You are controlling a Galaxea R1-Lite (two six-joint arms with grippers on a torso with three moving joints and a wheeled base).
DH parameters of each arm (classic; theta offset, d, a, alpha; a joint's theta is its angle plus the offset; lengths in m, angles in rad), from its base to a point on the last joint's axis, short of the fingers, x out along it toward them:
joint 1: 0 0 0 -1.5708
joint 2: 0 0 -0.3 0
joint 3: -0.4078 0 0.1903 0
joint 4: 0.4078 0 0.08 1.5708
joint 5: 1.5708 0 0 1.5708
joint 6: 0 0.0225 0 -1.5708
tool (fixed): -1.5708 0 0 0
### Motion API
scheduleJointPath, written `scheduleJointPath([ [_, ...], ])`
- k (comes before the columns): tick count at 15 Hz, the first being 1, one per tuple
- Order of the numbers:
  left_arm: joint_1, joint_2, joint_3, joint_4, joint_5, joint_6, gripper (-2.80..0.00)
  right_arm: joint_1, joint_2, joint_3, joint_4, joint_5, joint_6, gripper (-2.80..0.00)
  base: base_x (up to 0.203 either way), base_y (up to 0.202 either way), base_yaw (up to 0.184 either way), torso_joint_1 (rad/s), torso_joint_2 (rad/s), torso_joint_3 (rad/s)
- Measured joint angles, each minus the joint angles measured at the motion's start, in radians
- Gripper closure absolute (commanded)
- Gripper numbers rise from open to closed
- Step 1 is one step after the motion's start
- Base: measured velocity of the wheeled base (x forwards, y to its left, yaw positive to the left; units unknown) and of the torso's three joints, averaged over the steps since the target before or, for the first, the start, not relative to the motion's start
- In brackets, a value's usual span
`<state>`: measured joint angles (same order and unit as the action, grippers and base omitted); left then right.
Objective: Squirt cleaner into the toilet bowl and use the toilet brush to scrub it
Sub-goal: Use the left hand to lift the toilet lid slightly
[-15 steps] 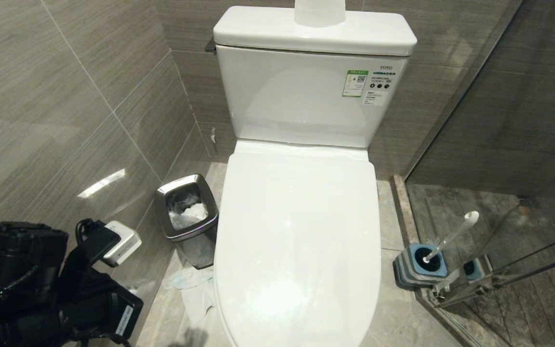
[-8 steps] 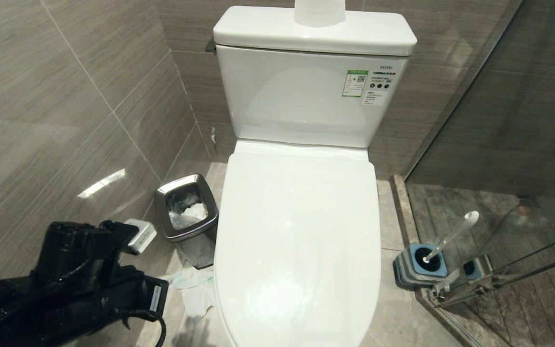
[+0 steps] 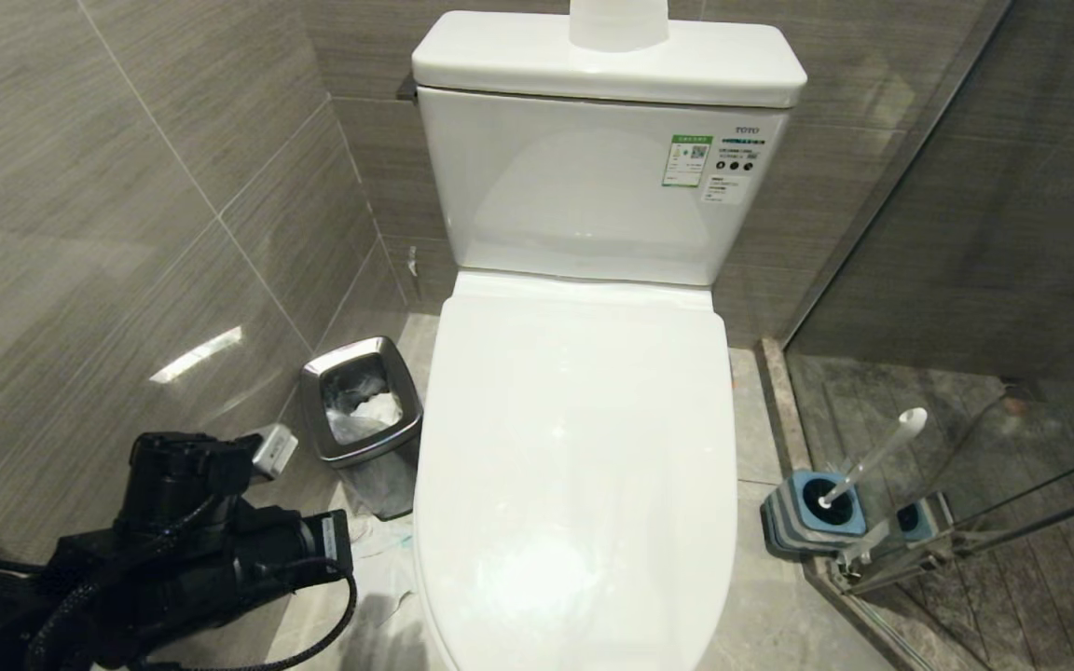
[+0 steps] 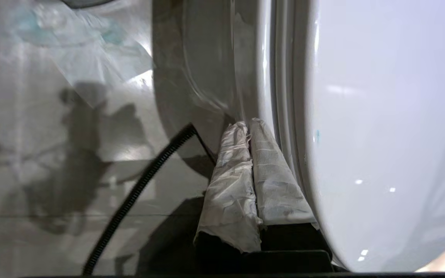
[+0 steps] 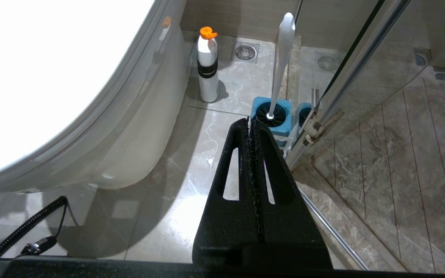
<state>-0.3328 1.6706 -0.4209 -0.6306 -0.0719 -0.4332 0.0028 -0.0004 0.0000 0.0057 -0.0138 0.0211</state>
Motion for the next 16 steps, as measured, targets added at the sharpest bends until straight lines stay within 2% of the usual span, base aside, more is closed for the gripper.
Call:
scheduleJointPath([
  [2,0.010,0.005,0.013,-0.058,-0.043,-0.053,0.00,0.000,0.000,0.000,0.000,0.000,0.000,0.00,0.000,0.000,0.000,0.000,0.00,0.000],
  [6,0.016,0.041,0.033,-0.238,-0.055,-0.157,0.00,0.000,0.000,0.000,0.000,0.000,0.000,0.00,0.000,0.000,0.000,0.000,0.00,0.000],
  [8,0.018,0.051,0.067,-0.280,-0.107,-0.166,0.00,0.000,0.000,0.000,0.000,0.000,0.000,0.00,0.000,0.000,0.000,0.000,0.00,0.000],
  [11,0.051,0.064,0.116,-0.362,-0.264,-0.164,0.00,0.000,0.000,0.000,0.000,0.000,0.000,0.00,0.000,0.000,0.000,0.000,0.00,0.000],
  [16,0.066,0.098,0.153,-0.390,-0.384,-0.166,0.00,0.000,0.000,0.000,0.000,0.000,0.000,0.00,0.000,0.000,0.000,0.000,0.00,0.000],
])
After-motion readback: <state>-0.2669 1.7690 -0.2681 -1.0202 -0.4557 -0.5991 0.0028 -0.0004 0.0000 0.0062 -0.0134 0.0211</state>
